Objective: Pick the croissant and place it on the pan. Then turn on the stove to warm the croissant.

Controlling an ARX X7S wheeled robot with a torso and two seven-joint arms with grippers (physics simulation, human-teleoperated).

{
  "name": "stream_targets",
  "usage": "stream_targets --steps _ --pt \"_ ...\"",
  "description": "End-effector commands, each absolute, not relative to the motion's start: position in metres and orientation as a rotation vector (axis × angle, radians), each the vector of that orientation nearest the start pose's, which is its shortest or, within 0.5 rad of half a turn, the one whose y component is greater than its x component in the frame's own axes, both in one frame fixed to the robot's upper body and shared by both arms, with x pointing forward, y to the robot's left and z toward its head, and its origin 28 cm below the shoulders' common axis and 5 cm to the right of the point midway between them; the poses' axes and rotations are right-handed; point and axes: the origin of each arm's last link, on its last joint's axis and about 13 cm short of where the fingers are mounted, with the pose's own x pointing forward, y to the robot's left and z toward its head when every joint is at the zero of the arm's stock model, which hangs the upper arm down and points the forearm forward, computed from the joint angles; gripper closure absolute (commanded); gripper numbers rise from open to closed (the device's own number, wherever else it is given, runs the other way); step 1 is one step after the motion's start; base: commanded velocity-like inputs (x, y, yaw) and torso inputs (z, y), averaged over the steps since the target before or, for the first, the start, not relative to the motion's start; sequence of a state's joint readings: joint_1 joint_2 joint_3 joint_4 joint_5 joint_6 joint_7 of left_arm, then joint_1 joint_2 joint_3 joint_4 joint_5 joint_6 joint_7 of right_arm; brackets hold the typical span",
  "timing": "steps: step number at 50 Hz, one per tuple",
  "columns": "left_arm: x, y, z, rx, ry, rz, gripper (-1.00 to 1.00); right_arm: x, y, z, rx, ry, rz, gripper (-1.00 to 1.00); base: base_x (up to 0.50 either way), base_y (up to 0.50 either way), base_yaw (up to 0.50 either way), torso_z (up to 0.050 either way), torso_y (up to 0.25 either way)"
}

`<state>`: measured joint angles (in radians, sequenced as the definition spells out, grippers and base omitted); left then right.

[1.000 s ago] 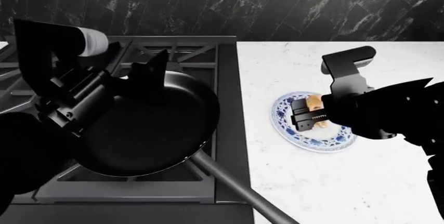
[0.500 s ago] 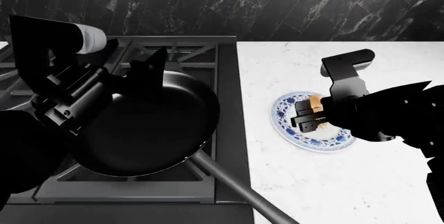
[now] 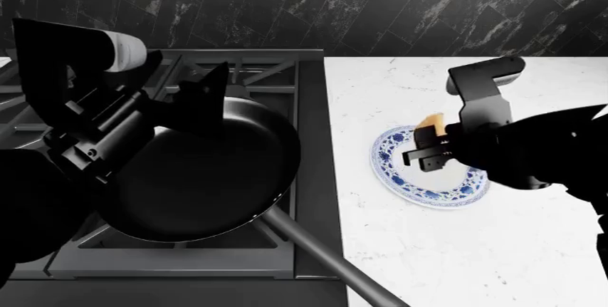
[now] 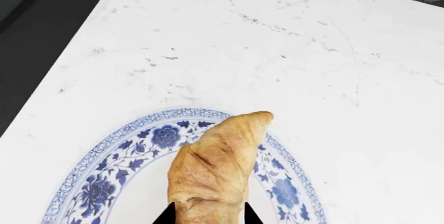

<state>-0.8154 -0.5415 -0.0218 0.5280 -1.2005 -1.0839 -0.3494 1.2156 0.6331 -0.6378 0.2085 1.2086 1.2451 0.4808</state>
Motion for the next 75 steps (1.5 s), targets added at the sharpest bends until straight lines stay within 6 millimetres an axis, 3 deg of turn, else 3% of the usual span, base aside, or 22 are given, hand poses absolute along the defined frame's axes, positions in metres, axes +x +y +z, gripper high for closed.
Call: stream_targets --steps 1,22,50,60,75 --pt "0.246 0.249 0.264 -0.064 -0.098 -0.401 -1.0 0.317 -0.167 0.245 -0.214 0.574 0.076 1.0 0.0 0.0 0.0 0.0 0.0" --pt "0.242 0.249 0.264 -0.068 -0.112 -0.401 -1.0 0.291 -0.161 0.261 -0.207 0.435 0.091 1.0 0.0 0.0 0.0 0.0 0.0" --pt "0.234 0.25 0.265 -0.08 -0.141 -0.392 -1.0 0.229 -0.138 0.278 -0.152 0.14 0.201 1.0 0.0 0.0 0.0 0.0 0.0" --pt "0.231 0.25 0.266 -0.083 -0.149 -0.39 -1.0 0.219 -0.135 0.285 -0.148 0.094 0.258 1.0 0.0 0.0 0.0 0.0 0.0" --pt "0.232 0.251 0.265 -0.091 -0.148 -0.38 -1.0 0.223 -0.135 0.284 -0.16 0.069 0.275 1.0 0.0 0.16 0.0 0.0 0.0"
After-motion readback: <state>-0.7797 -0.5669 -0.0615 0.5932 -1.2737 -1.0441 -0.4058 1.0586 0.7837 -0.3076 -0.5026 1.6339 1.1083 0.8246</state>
